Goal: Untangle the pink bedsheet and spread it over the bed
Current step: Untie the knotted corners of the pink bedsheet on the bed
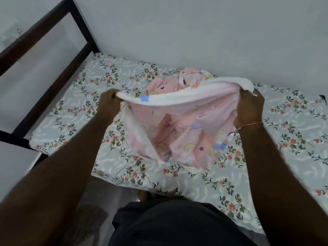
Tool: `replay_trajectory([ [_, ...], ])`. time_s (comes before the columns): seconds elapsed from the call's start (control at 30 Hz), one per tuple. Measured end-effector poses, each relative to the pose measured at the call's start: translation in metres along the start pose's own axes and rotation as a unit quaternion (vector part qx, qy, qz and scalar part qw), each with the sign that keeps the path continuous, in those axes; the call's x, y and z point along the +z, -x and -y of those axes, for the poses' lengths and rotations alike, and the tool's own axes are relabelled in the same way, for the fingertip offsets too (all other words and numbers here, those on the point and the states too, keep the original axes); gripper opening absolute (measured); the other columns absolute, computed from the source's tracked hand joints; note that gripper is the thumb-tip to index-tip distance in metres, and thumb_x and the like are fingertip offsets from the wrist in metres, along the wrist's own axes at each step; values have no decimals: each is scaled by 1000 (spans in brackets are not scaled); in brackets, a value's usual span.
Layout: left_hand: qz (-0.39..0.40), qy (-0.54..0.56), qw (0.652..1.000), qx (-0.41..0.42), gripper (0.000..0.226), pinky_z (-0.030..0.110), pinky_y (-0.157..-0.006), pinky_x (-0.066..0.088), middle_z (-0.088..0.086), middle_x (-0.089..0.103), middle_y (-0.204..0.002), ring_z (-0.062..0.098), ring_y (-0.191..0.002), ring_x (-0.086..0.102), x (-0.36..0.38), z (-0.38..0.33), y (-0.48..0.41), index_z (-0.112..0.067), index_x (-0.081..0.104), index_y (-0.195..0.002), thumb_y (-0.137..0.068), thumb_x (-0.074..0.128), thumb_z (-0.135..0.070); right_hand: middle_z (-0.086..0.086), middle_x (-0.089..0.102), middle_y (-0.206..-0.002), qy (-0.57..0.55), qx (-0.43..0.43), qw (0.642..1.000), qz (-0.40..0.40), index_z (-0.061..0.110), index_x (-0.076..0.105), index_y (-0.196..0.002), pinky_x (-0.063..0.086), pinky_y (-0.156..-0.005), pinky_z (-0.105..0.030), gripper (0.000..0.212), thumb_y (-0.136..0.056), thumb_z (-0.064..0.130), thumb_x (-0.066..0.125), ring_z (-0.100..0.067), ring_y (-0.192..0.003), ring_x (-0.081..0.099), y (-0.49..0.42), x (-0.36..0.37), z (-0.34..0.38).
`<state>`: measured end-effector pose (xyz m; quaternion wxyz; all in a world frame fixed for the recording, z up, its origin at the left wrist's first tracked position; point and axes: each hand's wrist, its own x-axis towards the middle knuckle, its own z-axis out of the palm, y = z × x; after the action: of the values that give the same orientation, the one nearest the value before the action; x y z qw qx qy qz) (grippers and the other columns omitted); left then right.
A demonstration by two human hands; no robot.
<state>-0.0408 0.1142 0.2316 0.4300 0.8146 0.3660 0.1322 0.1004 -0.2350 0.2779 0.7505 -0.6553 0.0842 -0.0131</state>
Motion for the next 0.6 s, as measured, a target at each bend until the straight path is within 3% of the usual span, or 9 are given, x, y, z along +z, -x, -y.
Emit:
replay_trajectory([
  [0.1, -57, 347, 934, -66, 28, 36, -77, 58, 12, 65, -107, 24, -101, 65, -25, -65, -11, 0, 57, -115, -92, 42, -6, 12, 71, -75, -2, -9, 999, 31, 14, 68, -85, 47, -71, -13, 22, -88, -1, 51, 0, -73, 63, 12, 9, -2],
  [0.2, -106, 451, 885, 48, 13, 39, -77, 57, 10, 61, -97, 26, -95, 65, -61, -106, -11, -10, 54, -99, -94, 43, -16, 10, 66, -77, -16, -14, 1000, 15, 15, 67, -81, 46, -70, -15, 16, -89, 6, 56, -2, -71, 58, 8, 10, 0],
  [0.27, -162, 323, 910, 202, 12, 31, -72, 51, 2, 55, -83, 16, -79, 58, -79, -120, -6, -19, 50, -85, -96, 46, -21, 11, 62, -71, 12, -20, 1000, 12, 15, 66, -84, 44, -66, -15, 11, -88, 9, 58, -2, -65, 53, 6, 11, 3],
  [0.33, -172, 33, 939, 296, 17, 27, -68, 43, 0, 58, -80, 13, -75, 55, -80, -116, -8, -20, 57, -84, -96, 45, -16, 10, 66, -76, 47, -26, 998, 37, 14, 67, -94, 46, -66, -11, 13, -89, 7, 57, 2, -65, 57, 7, 15, 1],
  [0.4, -23, -316, 916, 247, 18, 32, -77, 47, 10, 64, -95, 26, -85, 61, -71, -80, -15, -4, 63, -96, -93, 45, -5, 5, 69, -92, 133, -44, 986, 92, 11, 67, -108, 47, -72, -6, 23, -89, 4, 57, 7, -71, 62, 17, 25, -2],
  [0.47, 188, -523, 823, 123, 17, 35, -78, 53, 12, 66, -97, 26, -81, 62, -64, -28, -14, 2, 63, -92, -93, 48, -5, 2, 68, -105, 211, -54, 960, 175, 13, 65, -115, 48, -82, -8, 30, -88, 3, 59, 10, -80, 64, 32, 35, -5],
  [0.53, 295, -578, 761, 9, 18, 28, -68, 54, 17, 68, -96, 21, -73, 63, -64, 12, -5, 5, 64, -92, -92, 56, -11, -2, 69, -114, 290, -54, 917, 268, 11, 65, -118, 50, -94, -22, 32, -86, 5, 62, -4, -97, 65, 52, 43, -13],
  [0.57, 306, -563, 767, -6, 25, 27, -69, 53, 17, 67, -103, 22, -80, 63, -61, 22, 2, 5, 63, -101, -89, 61, -17, -2, 69, -113, 325, -46, 890, 316, 11, 63, -120, 50, -92, -25, 35, -85, 7, 62, -10, -100, 65, 65, 46, -16],
  [0.6, 298, -516, 803, 22, 42, 30, -77, 52, 14, 63, -114, 24, -93, 62, -53, 29, 8, 2, 59, -115, -84, 68, -26, 0, 67, -110, 349, -30, 863, 365, 14, 58, -122, 51, -85, -22, 38, -84, 9, 62, -11, -97, 64, 79, 50, -19],
])
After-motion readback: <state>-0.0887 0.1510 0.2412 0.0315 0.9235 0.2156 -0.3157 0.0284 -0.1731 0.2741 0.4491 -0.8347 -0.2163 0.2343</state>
